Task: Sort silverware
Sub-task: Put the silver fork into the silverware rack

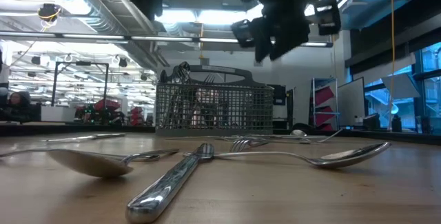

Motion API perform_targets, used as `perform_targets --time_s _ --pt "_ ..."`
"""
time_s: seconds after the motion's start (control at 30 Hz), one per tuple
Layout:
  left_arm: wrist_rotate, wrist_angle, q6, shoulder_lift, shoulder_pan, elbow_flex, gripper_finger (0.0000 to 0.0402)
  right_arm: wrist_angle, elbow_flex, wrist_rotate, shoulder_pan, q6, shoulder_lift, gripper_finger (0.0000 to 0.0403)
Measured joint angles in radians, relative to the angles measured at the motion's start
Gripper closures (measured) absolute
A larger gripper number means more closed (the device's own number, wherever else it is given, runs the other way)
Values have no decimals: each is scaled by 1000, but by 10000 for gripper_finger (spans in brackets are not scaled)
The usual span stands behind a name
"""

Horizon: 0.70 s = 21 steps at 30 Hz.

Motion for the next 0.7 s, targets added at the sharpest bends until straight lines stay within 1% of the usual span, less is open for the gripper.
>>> perform_targets --time_s 0.17,0.37,0.43,0.7 --pt "-65 0 -117 0 -106 0 298 27 0 76 44 -49 77 291" --pt "-117 -3 -195 0 -196 0 298 147 0 170 62 -51 167 291" --pt "-122 -3 -210 0 -221 0 298 172 0 180 60 -51 194 291" --pt "-126 -4 -276 0 -319 0 298 147 0 179 64 -48 272 291"
